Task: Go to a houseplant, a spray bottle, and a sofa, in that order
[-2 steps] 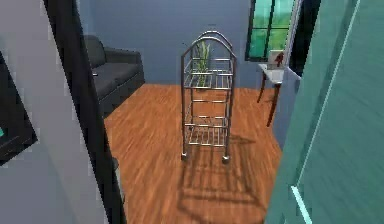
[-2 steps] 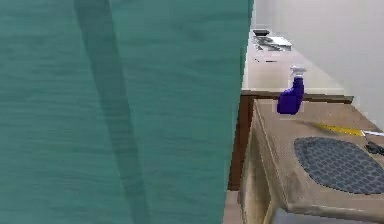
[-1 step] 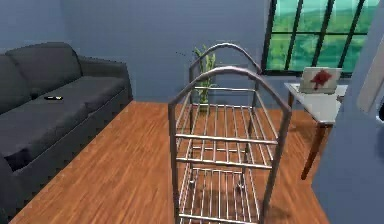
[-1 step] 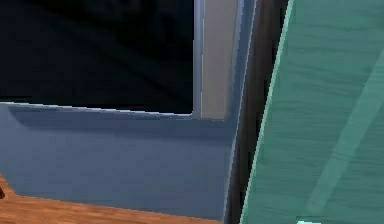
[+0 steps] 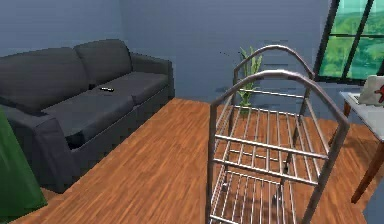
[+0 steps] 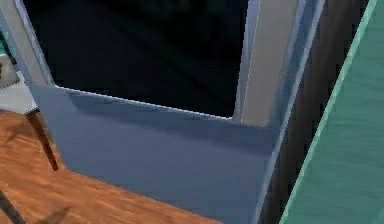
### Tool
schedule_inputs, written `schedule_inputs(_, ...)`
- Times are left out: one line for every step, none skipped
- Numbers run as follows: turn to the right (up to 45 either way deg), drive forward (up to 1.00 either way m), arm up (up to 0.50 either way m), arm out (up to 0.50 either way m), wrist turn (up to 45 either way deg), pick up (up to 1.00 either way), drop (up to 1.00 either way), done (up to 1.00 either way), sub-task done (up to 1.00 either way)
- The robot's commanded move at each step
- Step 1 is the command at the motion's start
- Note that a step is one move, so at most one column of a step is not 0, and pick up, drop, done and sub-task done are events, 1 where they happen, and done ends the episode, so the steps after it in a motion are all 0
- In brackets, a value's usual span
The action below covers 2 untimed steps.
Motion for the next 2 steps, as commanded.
schedule_inputs(0.0,0.05,0.0,0.0,0.0,0.0,0.0,0.0,0.0)
schedule_inputs(-12.0,0.0,0.0,0.0,0.0,0.0,0.0,0.0,0.0)
